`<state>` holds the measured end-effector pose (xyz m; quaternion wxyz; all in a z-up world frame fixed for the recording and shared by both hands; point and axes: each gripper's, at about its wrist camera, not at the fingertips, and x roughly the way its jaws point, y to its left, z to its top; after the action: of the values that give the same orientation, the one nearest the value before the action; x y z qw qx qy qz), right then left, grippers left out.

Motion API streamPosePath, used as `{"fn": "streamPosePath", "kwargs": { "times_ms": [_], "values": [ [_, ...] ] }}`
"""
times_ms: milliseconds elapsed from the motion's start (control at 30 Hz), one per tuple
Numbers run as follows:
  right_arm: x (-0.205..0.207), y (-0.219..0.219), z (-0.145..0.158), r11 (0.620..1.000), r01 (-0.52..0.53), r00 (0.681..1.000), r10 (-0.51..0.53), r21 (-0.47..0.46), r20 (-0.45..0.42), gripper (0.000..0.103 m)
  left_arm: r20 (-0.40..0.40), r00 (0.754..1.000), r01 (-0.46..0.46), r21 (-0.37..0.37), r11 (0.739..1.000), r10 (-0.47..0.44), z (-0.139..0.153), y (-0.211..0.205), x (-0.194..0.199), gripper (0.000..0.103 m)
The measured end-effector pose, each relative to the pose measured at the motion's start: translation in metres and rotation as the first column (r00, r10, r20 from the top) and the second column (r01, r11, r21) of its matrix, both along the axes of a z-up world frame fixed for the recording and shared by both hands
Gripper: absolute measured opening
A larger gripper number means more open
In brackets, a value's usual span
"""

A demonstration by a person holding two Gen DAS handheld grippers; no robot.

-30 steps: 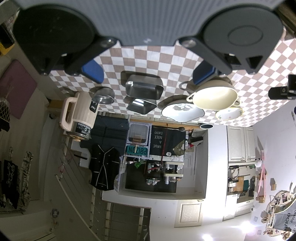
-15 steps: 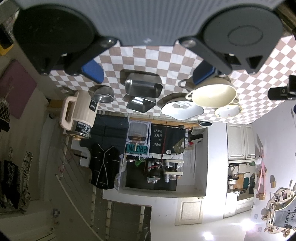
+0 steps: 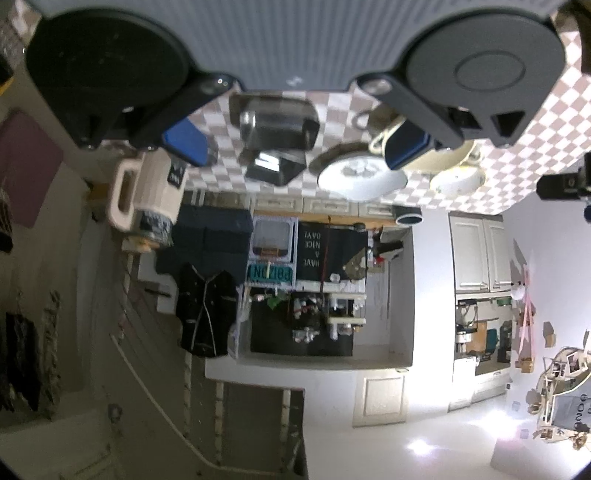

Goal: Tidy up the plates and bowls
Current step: 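Reach the left tool to the white ginkgo plate rim and grasp it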

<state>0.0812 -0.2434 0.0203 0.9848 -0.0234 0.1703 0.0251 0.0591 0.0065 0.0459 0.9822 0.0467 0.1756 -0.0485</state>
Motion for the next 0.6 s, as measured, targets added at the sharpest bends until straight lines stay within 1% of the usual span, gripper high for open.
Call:
{"fn": "streamPosePath", "kwargs": {
  "times_ms": [133, 200, 267, 333, 433, 600],
  "values": [
    [0.034, 0.002, 0.009, 1.0, 0.004, 1.0, -0.005, 0.019, 0.023, 0.103, 0.029, 0.999, 0.018, 0.054, 0.998, -0.02, 0.006, 0.002, 0.036, 0.103],
    [0.054, 0.005, 0.01, 1.0, -0.004, 1.0, 0.004, 0.024, 0.018, 0.103, 0.032, 0.998, 0.055, 0.083, 0.995, -0.058, 0.007, 0.002, 0.054, 0.103],
    [0.071, 0.005, 0.008, 1.0, 0.007, 1.0, -0.007, 0.024, 0.007, 0.103, 0.031, 0.997, 0.072, 0.102, 0.992, -0.075, 0.008, 0.001, 0.073, 0.103],
    [0.089, 0.007, 0.006, 0.999, 0.031, 0.999, -0.031, 0.036, -0.005, 0.103, 0.017, 0.996, 0.087, 0.1, 0.991, -0.089, 0.007, 0.002, 0.091, 0.103],
    [0.117, 0.007, 0.002, 0.995, 0.05, 0.998, -0.048, 0.086, -0.028, 0.103, -0.044, 0.988, 0.151, 0.084, 0.985, -0.147, 0.007, 0.003, 0.125, 0.103],
    [0.162, 0.007, -0.012, 0.985, 0.113, 0.992, -0.105, 0.13, -0.07, 0.103, -0.054, 0.984, 0.176, 0.146, 0.973, -0.17, 0.0, 0.001, 0.181, 0.103]
  ]
}}
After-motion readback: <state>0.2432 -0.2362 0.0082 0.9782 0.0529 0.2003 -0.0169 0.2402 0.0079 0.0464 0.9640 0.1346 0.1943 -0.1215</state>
